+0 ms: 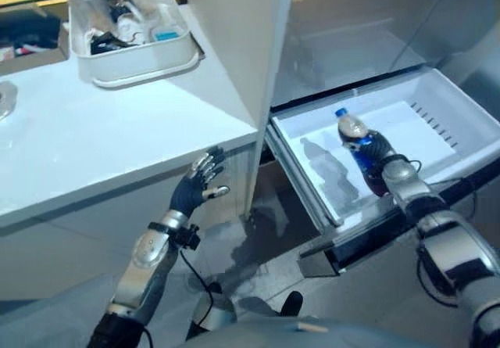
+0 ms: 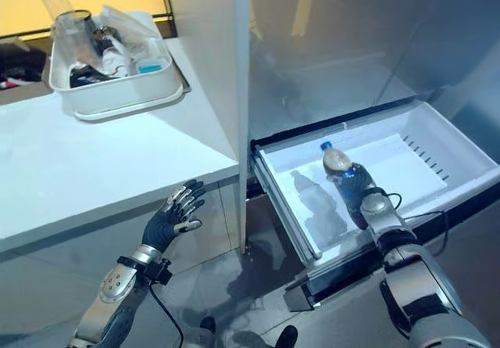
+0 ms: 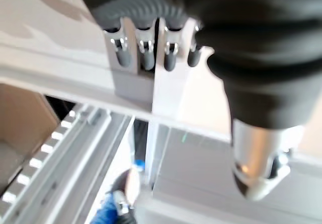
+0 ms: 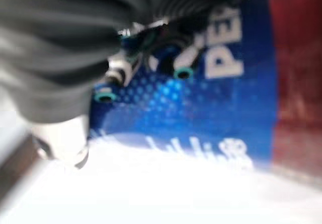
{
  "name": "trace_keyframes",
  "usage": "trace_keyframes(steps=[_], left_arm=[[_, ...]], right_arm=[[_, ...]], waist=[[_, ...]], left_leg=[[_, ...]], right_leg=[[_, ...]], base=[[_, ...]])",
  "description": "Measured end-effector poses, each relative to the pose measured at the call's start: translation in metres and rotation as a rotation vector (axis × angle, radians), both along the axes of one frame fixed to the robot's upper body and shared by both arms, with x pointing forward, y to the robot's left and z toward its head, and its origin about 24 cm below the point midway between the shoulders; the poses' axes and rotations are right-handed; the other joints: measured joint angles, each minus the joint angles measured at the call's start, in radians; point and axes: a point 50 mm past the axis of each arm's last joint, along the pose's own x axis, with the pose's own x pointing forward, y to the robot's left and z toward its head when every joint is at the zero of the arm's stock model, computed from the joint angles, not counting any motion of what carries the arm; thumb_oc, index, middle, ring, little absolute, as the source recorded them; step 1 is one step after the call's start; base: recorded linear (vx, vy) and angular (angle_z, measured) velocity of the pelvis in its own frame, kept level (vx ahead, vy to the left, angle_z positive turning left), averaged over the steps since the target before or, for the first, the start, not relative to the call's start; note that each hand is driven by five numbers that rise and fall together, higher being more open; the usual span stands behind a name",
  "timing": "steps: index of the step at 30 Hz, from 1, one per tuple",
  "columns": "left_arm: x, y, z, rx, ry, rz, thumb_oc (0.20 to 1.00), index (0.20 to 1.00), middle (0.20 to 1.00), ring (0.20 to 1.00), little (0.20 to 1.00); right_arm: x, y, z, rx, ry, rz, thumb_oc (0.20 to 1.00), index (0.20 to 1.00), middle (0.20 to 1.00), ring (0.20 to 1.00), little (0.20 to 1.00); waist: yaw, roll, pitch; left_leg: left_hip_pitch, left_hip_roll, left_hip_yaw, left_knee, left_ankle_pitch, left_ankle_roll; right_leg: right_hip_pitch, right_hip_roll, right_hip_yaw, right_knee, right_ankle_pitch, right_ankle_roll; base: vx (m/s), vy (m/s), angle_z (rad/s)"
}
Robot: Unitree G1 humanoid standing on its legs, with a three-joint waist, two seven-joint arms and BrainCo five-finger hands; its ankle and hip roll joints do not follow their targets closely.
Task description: Take the drinks into the refrigerator
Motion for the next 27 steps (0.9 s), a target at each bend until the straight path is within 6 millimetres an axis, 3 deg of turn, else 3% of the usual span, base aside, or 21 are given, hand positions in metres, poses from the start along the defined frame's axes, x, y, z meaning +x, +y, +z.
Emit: trace_keyframes(steps=[5,9,11,20,27], left_arm=[[0.002,0.0,0.003,0.029,-0.01,-0.02,1.0,1.0,1.0,1.0,1.0],[0.003,0.0,0.005,0.036,-0.018,-0.014,1.0,1.0,1.0,1.0,1.0],[0.004,0.0,0.005,0.036,-0.021,-0.012,1.0,1.0,1.0,1.0,1.0],[0.007,0.0,0.008,0.038,-0.034,-0.002,1.0,1.0,1.0,1.0,1.0],[0.007,0.0,0.009,0.077,-0.045,0.007,1.0,1.0,1.0,1.0,1.0]], right_arm=[[-0.002,0.037,-0.021,-0.105,0.087,0.138,0.2,0.2,0.2,0.2,0.2],[-0.004,0.037,-0.026,-0.204,0.106,0.151,0.222,0.222,0.222,0.222,0.222],[-0.006,0.041,-0.029,-0.278,0.13,0.19,1.0,1.0,1.0,1.0,1.0],[-0.006,0.049,-0.03,-0.312,0.124,0.246,1.0,1.0,1.0,1.0,1.0],[-0.007,0.049,-0.021,-0.057,-0.017,0.149,1.0,1.0,1.0,1.0,1.0]], waist=[[0.024,-0.015,0.021],[0.027,-0.027,0.034],[0.023,-0.034,0.044],[0.028,-0.055,0.054],[0.016,-0.06,0.057]], left_leg=[[-0.029,-0.007,-0.033,0.005,0.002,0.002],[-0.041,-0.009,-0.047,0.005,0.003,0.003],[-0.042,-0.009,-0.047,0.005,0.003,0.003],[-0.057,-0.008,-0.059,0.01,0.003,0.002],[-0.042,-0.009,-0.048,0.008,0.002,0.002]], right_leg=[[-0.007,-0.01,-0.036,0.0,-0.008,0.006],[-0.012,-0.013,-0.043,0.0,-0.011,0.008],[-0.013,-0.013,-0.045,0.0,-0.011,0.009],[-0.017,-0.013,-0.062,0.0,-0.016,0.009],[-0.013,-0.012,-0.048,0.0,-0.015,0.008]], base=[[-0.01,0.033,0.19],[-0.02,0.022,0.09],[-0.03,0.007,-0.02],[-0.02,-0.008,0.05],[-0.01,0.002,-0.04]])
